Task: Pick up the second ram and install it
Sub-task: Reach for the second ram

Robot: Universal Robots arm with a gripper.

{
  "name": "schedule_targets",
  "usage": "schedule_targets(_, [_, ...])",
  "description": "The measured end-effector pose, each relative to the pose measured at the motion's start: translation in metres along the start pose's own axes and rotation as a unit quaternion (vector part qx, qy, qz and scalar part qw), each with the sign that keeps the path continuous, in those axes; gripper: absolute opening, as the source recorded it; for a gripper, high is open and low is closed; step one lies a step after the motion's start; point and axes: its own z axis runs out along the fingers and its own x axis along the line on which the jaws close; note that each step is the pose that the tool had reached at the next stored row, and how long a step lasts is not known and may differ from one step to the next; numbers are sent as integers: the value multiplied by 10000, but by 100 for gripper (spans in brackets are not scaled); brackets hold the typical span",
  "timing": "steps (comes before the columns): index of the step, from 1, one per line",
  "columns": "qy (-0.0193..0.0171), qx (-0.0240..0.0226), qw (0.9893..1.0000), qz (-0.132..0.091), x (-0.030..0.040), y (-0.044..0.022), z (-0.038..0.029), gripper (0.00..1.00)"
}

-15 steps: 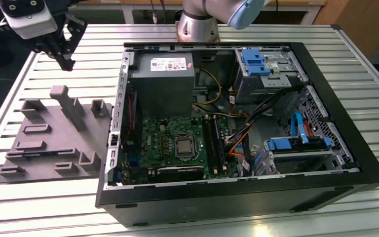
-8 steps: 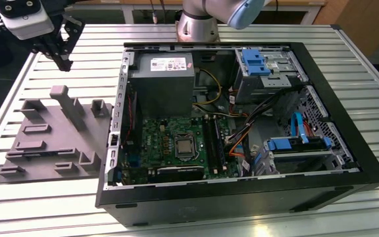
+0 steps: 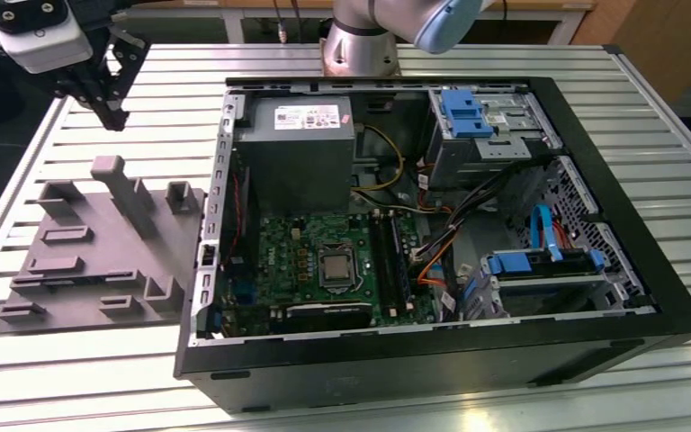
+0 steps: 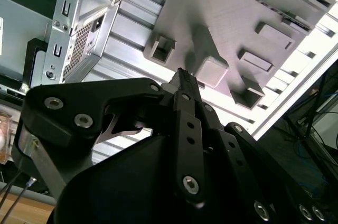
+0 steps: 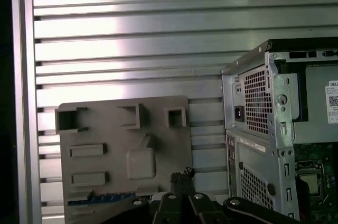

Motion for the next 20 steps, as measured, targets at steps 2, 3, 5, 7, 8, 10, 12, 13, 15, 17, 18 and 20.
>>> schedule_targets(2, [0, 0, 10000, 0, 10, -2, 1, 11])
schedule_targets(3, [0, 0, 10000, 0, 15, -3, 1, 11])
schedule_targets(5, [0, 0, 10000, 0, 24, -5, 2, 11])
schedule_targets(7, [0, 0, 10000, 0, 33, -7, 3, 11])
schedule_targets(8, [0, 0, 10000, 0, 38, -8, 3, 11])
schedule_targets(10, [0, 0, 10000, 0, 48, -10, 4, 11])
schedule_targets(12, [-1, 0, 10000, 0, 58, -12, 5, 11])
schedule_targets(13, [0, 0, 10000, -1, 63, -13, 6, 11])
schedule_targets(15, [-1, 0, 10000, 0, 73, -15, 7, 11])
schedule_targets(17, [0, 0, 10000, 0, 82, -18, 7, 11])
schedule_targets(18, [0, 0, 10000, 0, 87, -19, 7, 11])
schedule_targets(20, [0, 0, 10000, 0, 96, -21, 8, 11])
